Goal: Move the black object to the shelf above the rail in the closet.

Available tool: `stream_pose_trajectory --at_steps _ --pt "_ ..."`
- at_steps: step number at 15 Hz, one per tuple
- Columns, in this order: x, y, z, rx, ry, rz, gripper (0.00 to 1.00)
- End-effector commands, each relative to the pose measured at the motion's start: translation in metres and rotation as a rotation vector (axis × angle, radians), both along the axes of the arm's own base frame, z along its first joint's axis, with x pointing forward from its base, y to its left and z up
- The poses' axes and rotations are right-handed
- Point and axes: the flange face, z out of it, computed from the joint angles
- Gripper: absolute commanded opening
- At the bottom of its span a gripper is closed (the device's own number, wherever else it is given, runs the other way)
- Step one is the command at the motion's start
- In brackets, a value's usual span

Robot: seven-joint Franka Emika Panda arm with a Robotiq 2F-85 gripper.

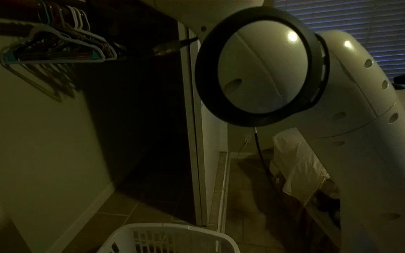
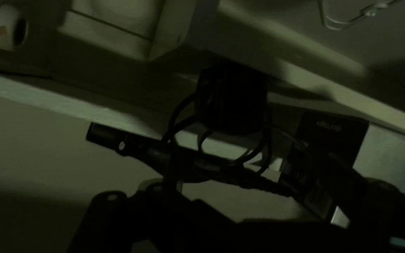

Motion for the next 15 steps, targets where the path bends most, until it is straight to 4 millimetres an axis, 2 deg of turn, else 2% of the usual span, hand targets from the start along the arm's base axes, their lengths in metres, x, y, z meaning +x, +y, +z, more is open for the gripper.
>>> stream_pose_trajectory --at_steps 1,4,15 --pt "-0.013 -0.033 0.034 -0.016 -0.012 -0.076 1.0" --pt "-0.028 -0.051 0.052 -0.07 0.001 -0.053 1.0" --pt "-0.088 -0.108 0.093 -0.241 0.124 0.008 1.0"
